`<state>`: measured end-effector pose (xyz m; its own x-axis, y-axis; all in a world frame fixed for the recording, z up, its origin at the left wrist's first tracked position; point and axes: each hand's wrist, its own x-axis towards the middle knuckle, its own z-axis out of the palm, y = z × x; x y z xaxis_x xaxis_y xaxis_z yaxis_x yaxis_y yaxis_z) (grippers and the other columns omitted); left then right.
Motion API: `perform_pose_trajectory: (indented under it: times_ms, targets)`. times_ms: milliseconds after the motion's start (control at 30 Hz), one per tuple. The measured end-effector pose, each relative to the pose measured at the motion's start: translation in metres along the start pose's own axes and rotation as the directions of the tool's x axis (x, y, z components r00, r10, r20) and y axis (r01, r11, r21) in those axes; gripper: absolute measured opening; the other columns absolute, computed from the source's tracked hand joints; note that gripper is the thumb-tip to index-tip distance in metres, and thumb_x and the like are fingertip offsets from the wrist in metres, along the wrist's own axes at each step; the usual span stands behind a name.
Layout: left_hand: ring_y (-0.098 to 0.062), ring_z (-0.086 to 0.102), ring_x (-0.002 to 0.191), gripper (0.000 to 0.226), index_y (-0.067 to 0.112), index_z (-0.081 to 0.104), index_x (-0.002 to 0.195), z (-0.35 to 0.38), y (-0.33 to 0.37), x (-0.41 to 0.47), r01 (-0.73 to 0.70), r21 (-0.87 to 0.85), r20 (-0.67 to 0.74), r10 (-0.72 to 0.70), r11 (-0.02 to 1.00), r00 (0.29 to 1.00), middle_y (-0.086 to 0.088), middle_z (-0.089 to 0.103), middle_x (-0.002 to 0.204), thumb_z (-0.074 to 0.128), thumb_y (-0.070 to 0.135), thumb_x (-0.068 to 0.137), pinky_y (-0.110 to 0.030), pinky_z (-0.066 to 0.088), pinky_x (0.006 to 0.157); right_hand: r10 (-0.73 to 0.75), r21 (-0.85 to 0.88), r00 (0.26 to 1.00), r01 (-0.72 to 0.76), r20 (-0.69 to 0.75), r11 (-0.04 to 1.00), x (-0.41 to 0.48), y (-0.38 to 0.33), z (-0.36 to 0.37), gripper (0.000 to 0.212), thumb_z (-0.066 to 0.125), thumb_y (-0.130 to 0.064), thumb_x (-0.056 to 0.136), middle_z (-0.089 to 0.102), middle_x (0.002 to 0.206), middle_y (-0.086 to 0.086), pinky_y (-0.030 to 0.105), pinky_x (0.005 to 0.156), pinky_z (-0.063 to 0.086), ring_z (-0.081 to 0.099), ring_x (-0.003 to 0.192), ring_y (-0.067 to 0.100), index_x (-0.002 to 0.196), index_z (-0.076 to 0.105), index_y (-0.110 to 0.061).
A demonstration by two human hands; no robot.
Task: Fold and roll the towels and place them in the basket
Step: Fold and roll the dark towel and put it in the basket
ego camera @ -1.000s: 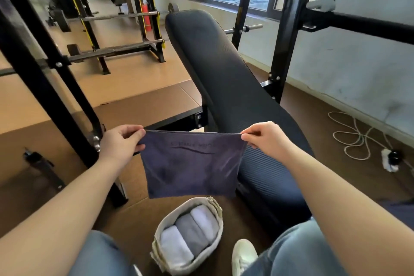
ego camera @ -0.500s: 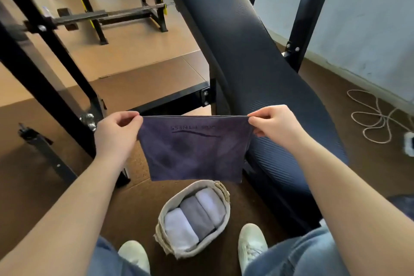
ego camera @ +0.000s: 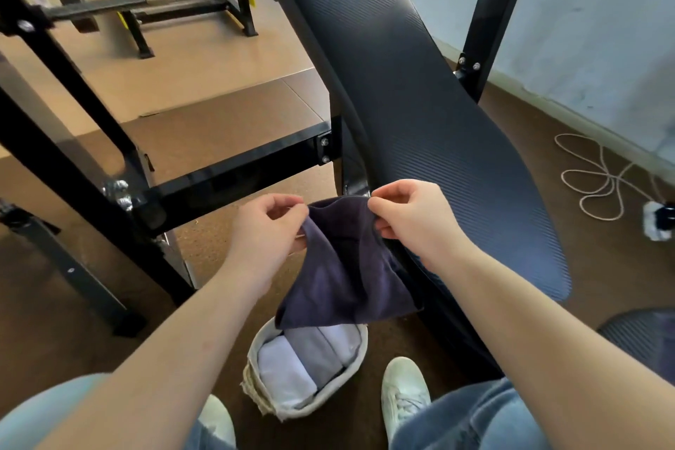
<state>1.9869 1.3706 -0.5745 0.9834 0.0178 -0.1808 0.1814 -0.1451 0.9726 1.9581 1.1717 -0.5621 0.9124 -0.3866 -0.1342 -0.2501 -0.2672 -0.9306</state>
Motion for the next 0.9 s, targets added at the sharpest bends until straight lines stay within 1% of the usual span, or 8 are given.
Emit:
perform_pose_trajectory:
  times_ms: [133, 233, 433, 600, 667, 733, 767, 900]
  targets:
    - [-0.017, 0.074, 0.093, 0.012, 0.018, 0.071, 0.103, 0.013, -0.002, -0.009, 0.022, -0.045, 0.058, -0.019, 0.999, 0.998, -0.004, 0.074, 0.099, 0.072, 0.01, 0.094, -0.031, 0.064, 0.075, -0.128, -0.153, 0.99, 0.136, 0.063, 0.979, -0.005, 0.004, 0.01, 0.005, 0.076, -0.026, 0.086, 0.077, 0.077, -0.011, 0.038, 0.077, 0.064, 0.074, 0.073, 0.007, 0.088, 0.079, -0.03]
    - [-0.017, 0.076, 0.088, 0.014, 0.018, 0.071, 0.103, 0.02, -0.001, -0.011, 0.04, -0.076, 0.114, -0.031, 0.996, 0.993, -0.004, 0.076, 0.097, 0.073, 0.009, 0.093, -0.03, 0.064, 0.073, -0.177, -0.212, 0.977, 0.199, 0.12, 0.957, -0.008, 0.006, 0.016, 0.01, 0.075, -0.028, 0.09, 0.077, 0.081, -0.011, 0.036, 0.076, 0.064, 0.073, 0.073, 0.004, 0.098, 0.08, -0.029]
    - [-0.013, 0.077, 0.089, 0.018, 0.022, 0.075, 0.105, 0.029, 0.0, -0.01, 0.031, -0.04, 0.175, -0.024, 0.999, 0.984, 0.001, 0.078, 0.096, 0.073, 0.009, 0.093, -0.032, 0.064, 0.078, -0.166, -0.229, 0.973, 0.201, 0.163, 0.952, -0.007, 0.011, 0.013, 0.023, 0.073, -0.017, 0.09, 0.078, 0.094, -0.012, 0.034, 0.084, 0.063, 0.074, 0.086, 0.003, 0.109, 0.08, -0.028]
    - [-0.014, 0.077, 0.084, 0.02, 0.02, 0.074, 0.101, 0.034, 0.001, -0.008, 0.032, -0.017, 0.152, -0.029, 0.999, 0.988, 0.0, 0.079, 0.089, 0.077, 0.004, 0.089, -0.034, 0.065, 0.072, -0.154, -0.175, 0.986, 0.164, 0.066, 0.971, -0.003, 0.012, 0.011, 0.017, 0.078, -0.017, 0.083, 0.078, 0.083, -0.012, 0.036, 0.08, 0.064, 0.074, 0.079, 0.004, 0.096, 0.079, -0.028]
    - [-0.015, 0.077, 0.083, 0.02, 0.018, 0.073, 0.1, 0.036, 0.001, -0.007, 0.043, -0.019, 0.144, -0.04, 0.999, 0.989, -0.002, 0.078, 0.089, 0.077, 0.003, 0.088, -0.033, 0.065, 0.071, -0.186, -0.182, 0.981, 0.192, 0.054, 0.964, -0.003, 0.012, 0.011, 0.014, 0.08, -0.017, 0.083, 0.077, 0.08, -0.012, 0.028, 0.077, 0.063, 0.073, 0.076, 0.001, 0.092, 0.078, -0.028]
    - [-0.013, 0.077, 0.082, 0.02, 0.017, 0.071, 0.1, 0.038, 0.001, -0.007, 0.044, -0.031, 0.139, -0.04, 0.999, 0.989, -0.003, 0.076, 0.091, 0.077, 0.003, 0.088, -0.032, 0.064, 0.071, -0.239, -0.244, 0.967, 0.254, 0.088, 0.936, -0.005, 0.01, 0.011, 0.013, 0.079, -0.017, 0.086, 0.076, 0.082, -0.013, 0.011, 0.071, 0.055, 0.07, 0.076, -0.004, 0.094, 0.08, -0.027]
    - [-0.013, 0.077, 0.081, 0.02, 0.016, 0.07, 0.101, 0.038, 0.002, -0.007, 0.049, -0.043, 0.134, -0.043, 0.998, 0.99, -0.004, 0.076, 0.092, 0.077, 0.003, 0.088, -0.032, 0.065, 0.072, -0.257, -0.27, 0.961, 0.275, 0.099, 0.923, -0.006, 0.009, 0.01, 0.013, 0.079, -0.018, 0.087, 0.075, 0.083, -0.014, 0.007, 0.07, 0.052, 0.069, 0.078, -0.006, 0.096, 0.08, -0.026]
    - [-0.018, 0.077, 0.084, 0.021, 0.013, 0.068, 0.102, 0.04, 0.001, -0.006, 0.116, -0.13, 0.129, -0.099, 0.985, 0.987, -0.009, 0.076, 0.098, 0.076, 0.001, 0.088, -0.035, 0.065, 0.075, -0.309, -0.317, 0.945, 0.326, 0.104, 0.891, -0.004, 0.01, 0.011, 0.016, 0.078, -0.017, 0.088, 0.077, 0.092, -0.011, 0.004, 0.074, 0.05, 0.071, 0.084, -0.003, 0.103, 0.081, -0.024]
